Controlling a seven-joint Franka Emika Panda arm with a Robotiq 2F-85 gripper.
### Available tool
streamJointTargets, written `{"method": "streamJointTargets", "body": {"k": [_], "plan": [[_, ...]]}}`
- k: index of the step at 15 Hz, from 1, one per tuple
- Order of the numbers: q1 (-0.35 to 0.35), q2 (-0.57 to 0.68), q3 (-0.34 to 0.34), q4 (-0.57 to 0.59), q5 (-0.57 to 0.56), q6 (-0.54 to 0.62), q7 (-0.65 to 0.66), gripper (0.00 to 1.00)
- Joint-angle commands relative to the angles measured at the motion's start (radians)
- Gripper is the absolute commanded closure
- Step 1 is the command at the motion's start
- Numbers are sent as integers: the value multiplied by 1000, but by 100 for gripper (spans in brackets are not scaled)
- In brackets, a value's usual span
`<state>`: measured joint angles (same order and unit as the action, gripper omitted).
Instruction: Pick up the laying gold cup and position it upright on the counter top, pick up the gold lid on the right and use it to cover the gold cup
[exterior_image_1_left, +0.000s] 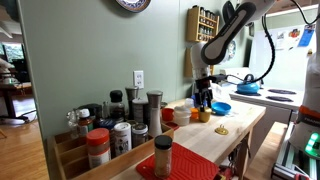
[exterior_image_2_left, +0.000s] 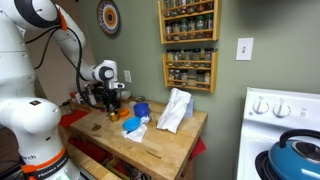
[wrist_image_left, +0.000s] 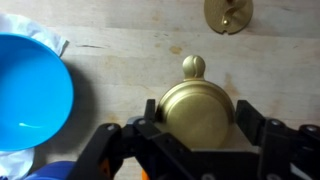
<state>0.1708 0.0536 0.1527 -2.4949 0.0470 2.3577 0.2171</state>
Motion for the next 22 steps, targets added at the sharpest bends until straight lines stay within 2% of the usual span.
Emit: {"method": "streamJointTargets", "body": {"k": [1,22], "plan": [[-2,-11,0,-7,-15,-12,13,36],[1,-12,7,0,-2,-36,1,37]]}}
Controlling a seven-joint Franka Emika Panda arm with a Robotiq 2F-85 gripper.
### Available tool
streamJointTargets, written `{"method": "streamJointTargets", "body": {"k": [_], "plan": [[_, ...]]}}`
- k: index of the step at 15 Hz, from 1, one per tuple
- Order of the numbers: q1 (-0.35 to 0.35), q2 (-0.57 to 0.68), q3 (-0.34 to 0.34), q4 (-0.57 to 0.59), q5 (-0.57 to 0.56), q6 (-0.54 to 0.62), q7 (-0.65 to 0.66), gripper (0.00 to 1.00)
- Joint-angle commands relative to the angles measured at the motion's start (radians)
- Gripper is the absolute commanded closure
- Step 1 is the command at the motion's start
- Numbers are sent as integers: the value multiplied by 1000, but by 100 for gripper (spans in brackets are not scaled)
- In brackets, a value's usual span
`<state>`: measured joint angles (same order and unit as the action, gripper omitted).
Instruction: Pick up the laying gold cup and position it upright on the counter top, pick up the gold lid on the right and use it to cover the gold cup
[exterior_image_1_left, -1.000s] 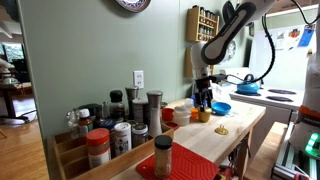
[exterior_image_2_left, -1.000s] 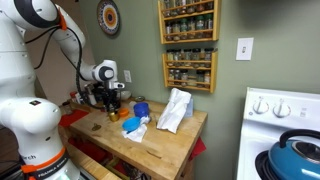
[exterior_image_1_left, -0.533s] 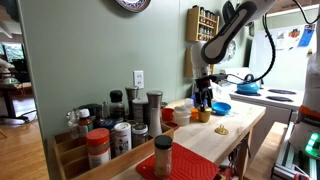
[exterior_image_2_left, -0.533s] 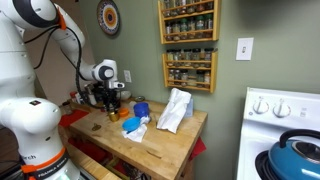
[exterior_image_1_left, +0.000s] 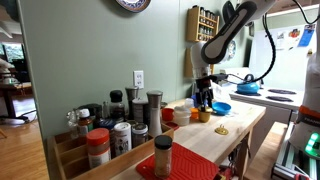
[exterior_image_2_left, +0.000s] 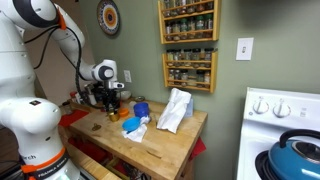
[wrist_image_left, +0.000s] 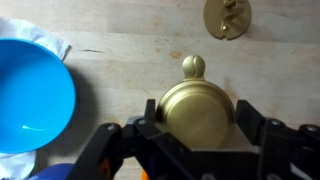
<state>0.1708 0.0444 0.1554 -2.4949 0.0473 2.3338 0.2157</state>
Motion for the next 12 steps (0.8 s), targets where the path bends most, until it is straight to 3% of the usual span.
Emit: {"method": "streamJointTargets", "body": {"k": [1,12], "plan": [[2,-2,4,1,-3,-11,3,37],[-2,6,0,0,-4,8,8,37]]}}
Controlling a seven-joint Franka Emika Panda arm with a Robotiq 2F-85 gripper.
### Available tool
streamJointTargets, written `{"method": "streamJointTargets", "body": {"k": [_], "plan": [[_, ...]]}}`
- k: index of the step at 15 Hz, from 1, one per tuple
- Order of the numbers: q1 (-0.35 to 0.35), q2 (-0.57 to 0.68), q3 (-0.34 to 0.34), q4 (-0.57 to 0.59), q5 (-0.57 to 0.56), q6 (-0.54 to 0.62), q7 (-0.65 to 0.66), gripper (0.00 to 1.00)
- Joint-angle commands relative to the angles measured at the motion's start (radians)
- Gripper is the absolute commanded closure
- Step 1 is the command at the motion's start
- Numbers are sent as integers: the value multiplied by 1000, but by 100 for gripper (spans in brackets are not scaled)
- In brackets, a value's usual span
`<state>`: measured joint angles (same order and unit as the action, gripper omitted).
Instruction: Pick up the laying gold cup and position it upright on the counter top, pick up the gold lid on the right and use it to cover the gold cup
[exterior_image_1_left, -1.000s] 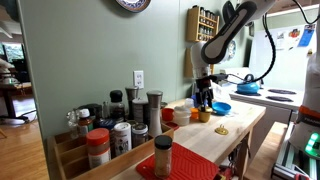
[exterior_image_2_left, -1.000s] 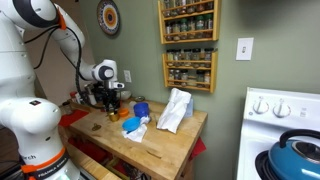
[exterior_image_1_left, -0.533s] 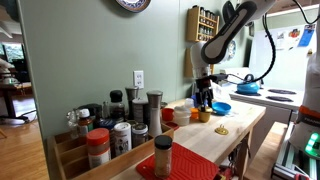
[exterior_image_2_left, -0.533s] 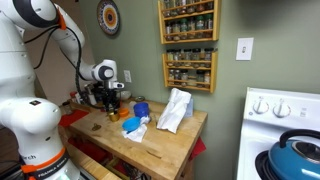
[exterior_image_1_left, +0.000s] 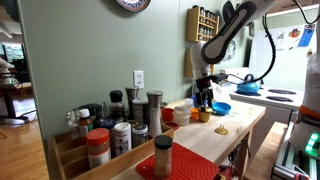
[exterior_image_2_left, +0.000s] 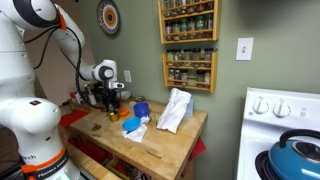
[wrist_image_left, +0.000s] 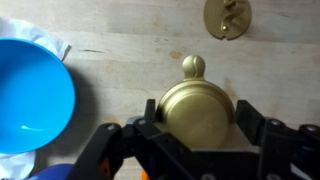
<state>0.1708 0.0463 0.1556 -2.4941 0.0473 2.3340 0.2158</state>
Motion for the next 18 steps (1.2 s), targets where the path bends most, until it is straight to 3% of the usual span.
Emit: {"method": "streamJointTargets", "body": {"k": [1,18], "plan": [[-2,5,0,-1,-3,10,7,37],[-1,16,0,-4,0,39,10,37]]}}
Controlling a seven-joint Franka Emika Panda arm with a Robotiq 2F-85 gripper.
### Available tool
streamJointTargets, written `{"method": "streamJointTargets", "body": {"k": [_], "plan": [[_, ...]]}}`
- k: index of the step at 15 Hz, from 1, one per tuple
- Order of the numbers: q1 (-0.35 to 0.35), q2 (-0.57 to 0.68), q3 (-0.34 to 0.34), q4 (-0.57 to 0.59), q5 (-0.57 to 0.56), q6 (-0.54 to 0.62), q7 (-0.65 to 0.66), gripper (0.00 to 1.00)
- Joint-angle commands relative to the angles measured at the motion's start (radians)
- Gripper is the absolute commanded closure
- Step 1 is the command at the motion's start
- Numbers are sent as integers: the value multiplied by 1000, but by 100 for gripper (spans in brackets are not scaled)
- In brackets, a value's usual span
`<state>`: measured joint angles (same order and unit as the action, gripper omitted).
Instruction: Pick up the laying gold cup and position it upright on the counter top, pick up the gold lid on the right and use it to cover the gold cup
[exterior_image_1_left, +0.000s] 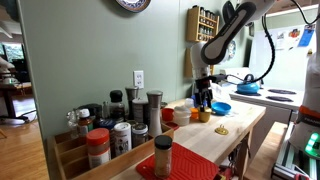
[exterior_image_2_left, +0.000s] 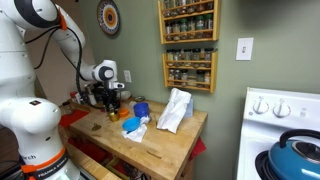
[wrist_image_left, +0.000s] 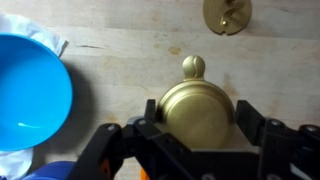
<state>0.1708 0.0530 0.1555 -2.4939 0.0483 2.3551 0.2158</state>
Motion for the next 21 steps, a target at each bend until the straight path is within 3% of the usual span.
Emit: {"method": "streamJointTargets", "body": {"k": [1,7,9,11,21], "plan": [[-2,9,0,-5,-2,17,10,37],[-2,10,-2,-5,-6,14,13,34],[-1,12,-1,-4,-5,15,14,12],[-1,12,-1,-4,-5,15,14,4],[-7,-45,-1,-13,30,-17,-21,0]]}}
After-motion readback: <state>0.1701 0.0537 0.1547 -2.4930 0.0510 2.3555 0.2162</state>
